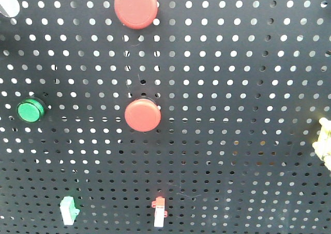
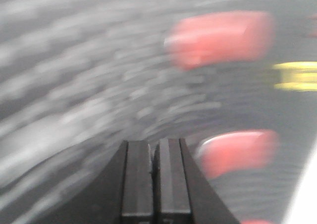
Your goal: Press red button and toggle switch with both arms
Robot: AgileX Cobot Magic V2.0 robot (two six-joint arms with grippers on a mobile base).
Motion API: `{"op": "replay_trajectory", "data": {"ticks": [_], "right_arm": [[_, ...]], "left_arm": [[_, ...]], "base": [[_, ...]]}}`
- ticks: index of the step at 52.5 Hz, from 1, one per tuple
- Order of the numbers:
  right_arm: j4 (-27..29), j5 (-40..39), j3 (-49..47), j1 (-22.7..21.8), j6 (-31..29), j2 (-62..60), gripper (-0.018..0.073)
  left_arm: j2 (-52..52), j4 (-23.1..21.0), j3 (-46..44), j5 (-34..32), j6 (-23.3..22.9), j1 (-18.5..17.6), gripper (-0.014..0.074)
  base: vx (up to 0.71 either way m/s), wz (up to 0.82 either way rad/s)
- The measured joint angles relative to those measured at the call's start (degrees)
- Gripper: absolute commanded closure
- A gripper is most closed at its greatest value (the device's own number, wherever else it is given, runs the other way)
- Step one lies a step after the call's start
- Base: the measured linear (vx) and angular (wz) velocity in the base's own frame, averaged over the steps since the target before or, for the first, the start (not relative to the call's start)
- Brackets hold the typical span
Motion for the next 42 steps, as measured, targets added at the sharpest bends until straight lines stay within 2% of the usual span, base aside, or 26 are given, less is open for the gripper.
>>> {"op": "replay_trajectory", "data": {"ticks": [4,10,17,28,36,42], "right_arm": [[0.06,0.0,0.0,0.0,-0.31,0.0,0.0559],[0.06,0.51,0.0,0.0,-1.87,0.0,0.0559],[0.06,0.51,0.0,0.0,-2.77,0.2,0.0559],[0.06,0.56,-0.06,0.0,-2.92,2.83,0.0559],[0.06,0.67,-0.06,0.0,-2.92,4.57,0.0559],[0.06,0.69,-0.06,0.0,-2.92,5.04,0.0559]], "left_arm": [[1.65,-3.66,-1.05,0.55,3.31,-0.84,0.0595],[3.67,-4.95,-2.62,-1.44,5.03,-2.04,0.0595],[5.66,-4.0,-4.06,-2.08,6.22,-4.73,0.0595],[6.06,-2.91,-4.38,-3.93,6.85,-11.9,0.0595],[6.54,-0.8,-4.4,-10.79,6.85,-15.81,0.0595],[8.04,-0.29,-4.4,-15.01,6.85,-17.42,0.0595]], "base": [[0.0,0.0],[0.0,0.0],[0.0,0.0],[0.0,0.0],[0.0,0.0],[0.0,0.0]]}}
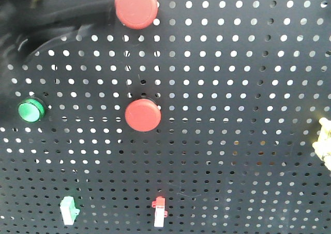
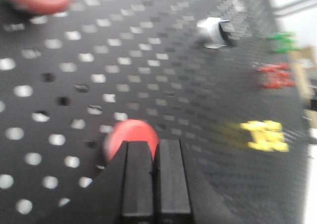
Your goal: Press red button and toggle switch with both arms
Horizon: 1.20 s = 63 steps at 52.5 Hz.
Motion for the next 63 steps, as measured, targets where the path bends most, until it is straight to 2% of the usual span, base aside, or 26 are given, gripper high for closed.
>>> {"op": "replay_trajectory", "data": {"ticks": [15,26,35,46,55,59,63], "right_arm": [[0.0,-0.01,0.0,0.0,-2.87,0.2,0.0559],[0.0,-0.01,0.0,0.0,-4.21,0.2,0.0559],[0.0,-0.01,0.0,0.0,-4.4,0.2,0.0559],[0.0,0.08,0.0,0.0,-4.5,0.2,0.0559],[0.0,1.96,0.0,0.0,-4.52,0.2,0.0559],[0.0,4.25,-0.23,0.0,-4.57,0.2,0.0559],[0.09,8.66,-1.56,0.0,-5.23,0.2,0.0559]], "left_arm": [[3.07,1.94,-0.19,-4.19,0.02,-2.54,0.0595],[3.5,0.47,-0.65,-8.59,0.2,-3.65,0.0595],[2.91,0.25,-0.87,-6.9,0.23,-3.76,0.0595],[-1.32,1.52,-0.21,-0.65,0.27,-3.76,0.0595],[-8.07,1.64,-0.21,-0.53,-0.24,-3.76,0.0595],[-10.51,3.86,-0.21,-0.53,-2.25,-3.76,0.0595],[-12.49,9.67,-0.33,-0.53,-7.8,-3.76,0.0595]], "base": [[0.0,0.0],[0.0,0.01],[0.0,0.0],[0.0,0.0],[0.0,0.0],[0.0,0.0],[0.0,0.0]]}}
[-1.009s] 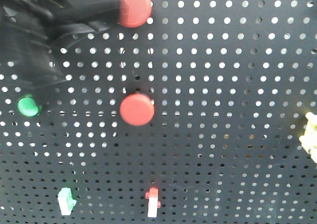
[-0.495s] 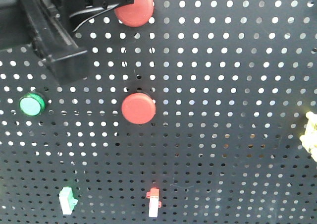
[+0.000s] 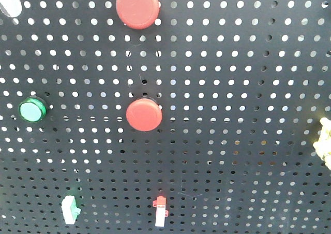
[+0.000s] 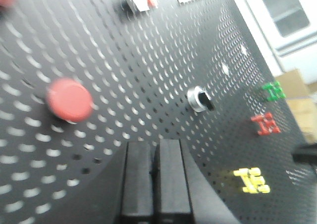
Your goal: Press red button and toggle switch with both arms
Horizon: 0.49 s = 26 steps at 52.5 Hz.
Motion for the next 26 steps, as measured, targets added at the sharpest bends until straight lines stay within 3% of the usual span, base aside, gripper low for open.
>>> {"op": "replay_trajectory", "data": {"ticks": [8,14,20,26], "right_arm": [[1.55,9.12,-6.8,0.0,-4.07,0.05,0.0559],[7.73,13.07,-12.85,0.41,-12.89,1.3,0.0559],[21.12,18.91,-18.89,2.33,-26.97,4.77,0.0559],[34.54,23.92,-23.61,3.1,-42.19,9.01,0.0559]], "left_arm": [[-0.59,16.33,0.0,1.71,-16.89,0.0,0.0595],[-0.4,26.61,0.11,4.2,-28.37,0.0,0.0595],[-0.34,32.48,0.11,5.41,-36.32,0.0,0.0595],[0.11,34.06,0.11,5.62,-39.05,0.0,0.0595]], "base": [[0.0,0.0],[0.0,0.0],[0.0,0.0],[0.0,0.0]]}}
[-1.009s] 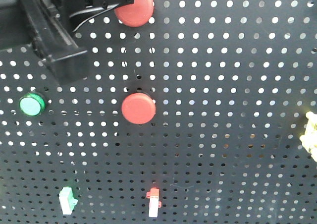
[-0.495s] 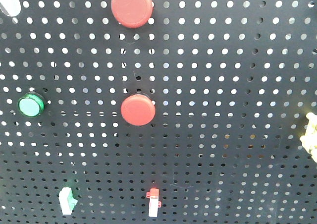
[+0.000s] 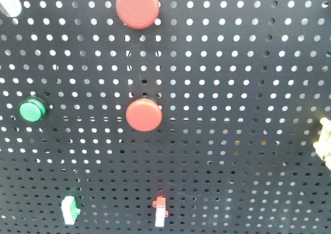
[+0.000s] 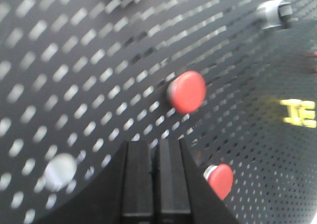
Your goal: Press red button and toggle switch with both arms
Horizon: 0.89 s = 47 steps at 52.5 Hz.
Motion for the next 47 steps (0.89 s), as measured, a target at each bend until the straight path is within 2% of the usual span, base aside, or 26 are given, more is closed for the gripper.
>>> {"op": "replay_trajectory", "data": {"ticks": [2,8,15,28,36,47], "right_arm": [[5.19,0.98,-1.52,0.0,-5.09,1.27,0.0559],[17.03,1.43,-5.46,0.0,-15.5,5.13,0.0559],[25.64,3.11,-10.54,0.0,-21.04,10.1,0.0559],[26.35,12.23,-21.13,0.0,-22.28,18.95,0.0559],[24.61,11.66,-23.7,0.0,-19.62,20.95,0.0559],[23.42,10.54,-23.68,0.0,-19.2,24.87,0.0559]], "left_arm": [[0.02,0.2,0.0,0.08,-0.27,0.0,0.0595],[0.12,0.53,0.0,0.61,-0.57,0.0,0.0595],[0.12,0.53,0.0,0.97,-0.57,0.0,0.0595],[0.38,0.59,0.0,0.97,-0.57,0.0,0.0595],[0.9,0.65,0.0,1.04,-0.57,0.0,0.0595],[1.47,0.68,0.0,1.37,-0.57,0.0,0.0595]], "base": [[0.0,0.0],[0.0,0.0],[0.0,0.0],[0.0,0.0],[0.0,0.0],[0.0,0.0]]}}
